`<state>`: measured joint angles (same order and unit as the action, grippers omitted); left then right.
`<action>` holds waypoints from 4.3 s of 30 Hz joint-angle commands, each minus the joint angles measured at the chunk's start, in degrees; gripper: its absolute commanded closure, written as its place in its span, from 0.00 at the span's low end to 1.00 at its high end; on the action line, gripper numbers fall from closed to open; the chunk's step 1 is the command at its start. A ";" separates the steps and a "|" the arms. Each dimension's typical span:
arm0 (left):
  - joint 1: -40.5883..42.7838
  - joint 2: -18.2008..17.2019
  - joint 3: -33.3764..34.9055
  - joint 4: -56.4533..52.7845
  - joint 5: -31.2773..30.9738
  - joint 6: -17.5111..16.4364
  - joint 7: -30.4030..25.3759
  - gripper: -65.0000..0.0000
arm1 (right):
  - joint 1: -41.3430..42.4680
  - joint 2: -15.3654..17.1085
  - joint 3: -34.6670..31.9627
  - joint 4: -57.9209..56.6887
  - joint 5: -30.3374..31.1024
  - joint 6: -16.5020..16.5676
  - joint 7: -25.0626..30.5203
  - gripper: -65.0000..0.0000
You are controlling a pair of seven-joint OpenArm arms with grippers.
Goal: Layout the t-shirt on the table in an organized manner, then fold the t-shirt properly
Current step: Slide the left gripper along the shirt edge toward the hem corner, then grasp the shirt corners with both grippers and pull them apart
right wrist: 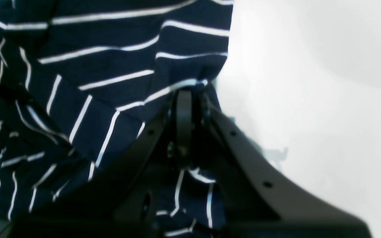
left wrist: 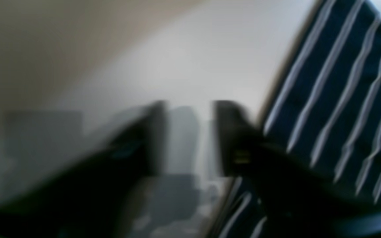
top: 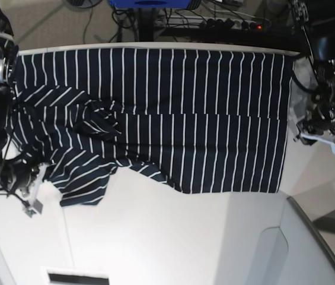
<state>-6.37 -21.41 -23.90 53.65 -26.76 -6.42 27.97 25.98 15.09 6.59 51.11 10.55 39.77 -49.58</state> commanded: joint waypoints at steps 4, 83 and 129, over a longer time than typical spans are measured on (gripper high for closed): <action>-5.63 -1.93 2.49 -3.58 -0.36 -0.22 -1.28 0.39 | 1.41 0.95 0.22 2.03 0.49 0.23 0.48 0.99; -1.50 -1.32 11.64 -0.15 -0.36 -0.22 -4.19 0.25 | 0.62 0.86 -0.22 1.59 0.40 0.23 0.84 0.99; -15.65 -4.74 17.53 1.69 -0.62 -0.22 -1.55 1.00 | 5.54 3.41 -0.39 1.50 0.14 0.23 22.02 0.99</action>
<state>-20.80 -25.06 -6.11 54.33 -27.07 -6.42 27.64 29.56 17.28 6.00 51.70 9.93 39.97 -29.10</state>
